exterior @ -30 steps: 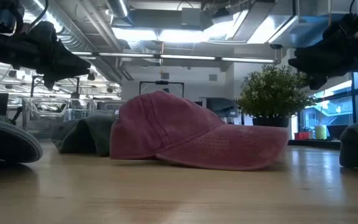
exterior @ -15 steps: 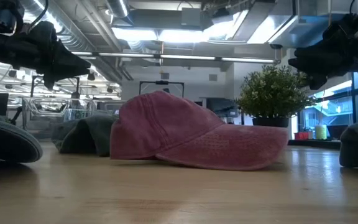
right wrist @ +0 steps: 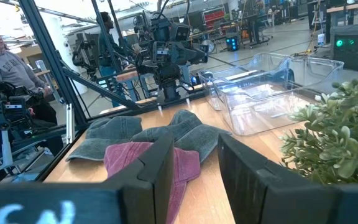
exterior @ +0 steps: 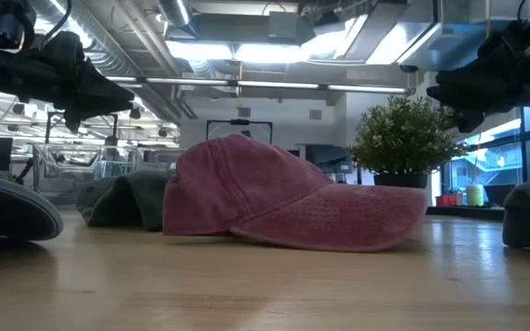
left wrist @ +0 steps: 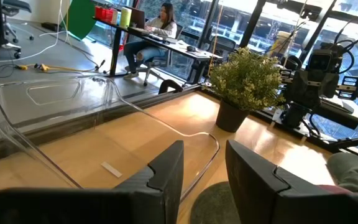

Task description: Pick & Place hat

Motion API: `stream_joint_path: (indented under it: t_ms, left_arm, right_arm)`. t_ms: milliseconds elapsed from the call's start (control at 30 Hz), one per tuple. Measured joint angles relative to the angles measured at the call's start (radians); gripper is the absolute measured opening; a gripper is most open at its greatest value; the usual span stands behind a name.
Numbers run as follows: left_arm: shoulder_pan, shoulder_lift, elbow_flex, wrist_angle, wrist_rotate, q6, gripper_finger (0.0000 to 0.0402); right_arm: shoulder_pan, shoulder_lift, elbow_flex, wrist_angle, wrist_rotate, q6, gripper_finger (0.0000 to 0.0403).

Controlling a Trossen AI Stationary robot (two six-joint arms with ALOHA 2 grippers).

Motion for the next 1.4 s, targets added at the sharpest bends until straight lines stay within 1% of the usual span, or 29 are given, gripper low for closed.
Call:
stream_joint_path:
  t_ms: [900, 967, 1133, 1200, 1300, 1400]
  left_arm:
    - [0.0, 0.0, 0.0, 0.0, 0.0, 0.0, 0.0114]
    - [0.0, 0.0, 0.0, 0.0, 0.0, 0.0, 0.0114]
    - [0.0, 0.0, 0.0, 0.0, 0.0, 0.0, 0.0114]
    - [0.0, 0.0, 0.0, 0.0, 0.0, 0.0, 0.0114]
    - [0.0, 0.0, 0.0, 0.0, 0.0, 0.0, 0.0114]
    - [0.0, 0.0, 0.0, 0.004, -0.001, 0.0, 0.0114]
  right_arm:
    - [0.0, 0.0, 0.0, 0.004, 0.0, 0.005, 0.0126]
    - [0.0, 0.0, -0.001, 0.018, 0.0, 0.036, 0.0126]
    - [0.0, 0.0, -0.001, 0.028, 0.002, 0.223, 0.0126]
    - [0.0, 0.0, -0.001, 0.028, 0.004, 0.237, 0.0126]
    - [0.0, 0.0, -0.001, 0.029, 0.057, 0.213, 0.0126]
    - [0.0, 0.0, -0.001, 0.029, 0.176, 0.211, 0.0126]
